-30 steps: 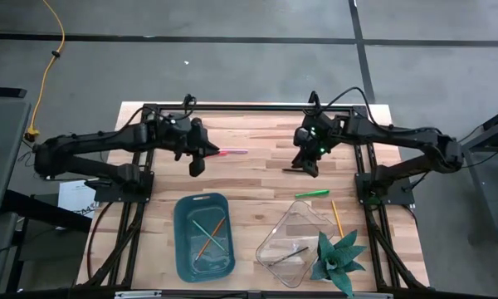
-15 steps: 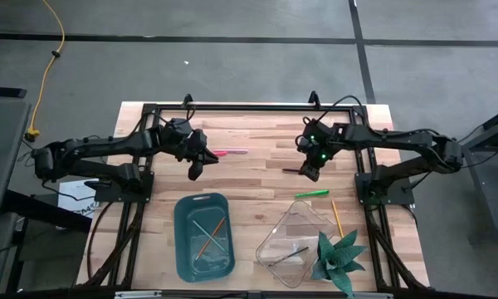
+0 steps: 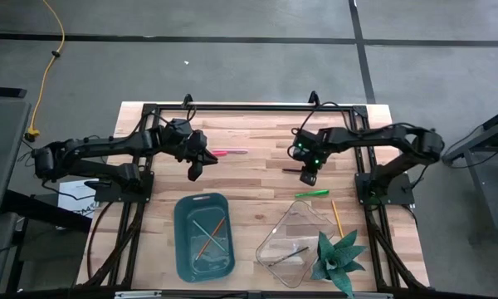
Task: Sort pens & pencils
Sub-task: Put the dark blue pencil into the blue bin
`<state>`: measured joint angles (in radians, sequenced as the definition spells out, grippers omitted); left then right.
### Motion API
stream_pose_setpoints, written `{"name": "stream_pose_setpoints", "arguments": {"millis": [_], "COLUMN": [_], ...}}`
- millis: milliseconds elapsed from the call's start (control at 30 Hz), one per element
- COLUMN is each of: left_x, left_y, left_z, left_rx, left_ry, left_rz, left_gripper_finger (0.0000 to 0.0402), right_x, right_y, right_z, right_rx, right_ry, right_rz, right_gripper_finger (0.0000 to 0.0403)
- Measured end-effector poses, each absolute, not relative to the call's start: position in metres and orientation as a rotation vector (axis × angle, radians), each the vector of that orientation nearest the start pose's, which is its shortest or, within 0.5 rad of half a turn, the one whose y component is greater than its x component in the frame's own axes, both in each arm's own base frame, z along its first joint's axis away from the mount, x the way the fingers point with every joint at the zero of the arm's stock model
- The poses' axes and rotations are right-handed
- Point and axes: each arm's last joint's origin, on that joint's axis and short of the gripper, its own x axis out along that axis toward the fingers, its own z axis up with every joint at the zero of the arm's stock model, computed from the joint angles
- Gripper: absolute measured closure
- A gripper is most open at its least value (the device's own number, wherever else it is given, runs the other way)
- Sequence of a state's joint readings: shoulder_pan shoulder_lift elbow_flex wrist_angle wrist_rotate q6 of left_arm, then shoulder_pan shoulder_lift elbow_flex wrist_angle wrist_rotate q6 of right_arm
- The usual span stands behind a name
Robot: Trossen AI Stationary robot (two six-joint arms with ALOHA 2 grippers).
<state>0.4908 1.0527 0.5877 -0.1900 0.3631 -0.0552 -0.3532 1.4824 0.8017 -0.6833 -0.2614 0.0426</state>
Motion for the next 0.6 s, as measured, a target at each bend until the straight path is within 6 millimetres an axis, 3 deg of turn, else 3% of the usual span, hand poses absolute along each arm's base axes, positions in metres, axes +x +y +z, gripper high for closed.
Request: {"name": "stream_pose_setpoints", "arguments": {"millis": [600], "left_x": [0.1905], "left_y": [0.0904], "left_z": [0.2191], "left_rx": [-0.326], "left_ry": [0.591], "left_rz": [0.149], "left_gripper_finger": [0.0360], "right_x": [0.2314], "right_y": [-0.0810], "right_z": [0.1646], "right_rx": [0.433], "right_ry": [1.300], "right_rz": [-0.103], "right_gripper_finger": [0.0316]}}
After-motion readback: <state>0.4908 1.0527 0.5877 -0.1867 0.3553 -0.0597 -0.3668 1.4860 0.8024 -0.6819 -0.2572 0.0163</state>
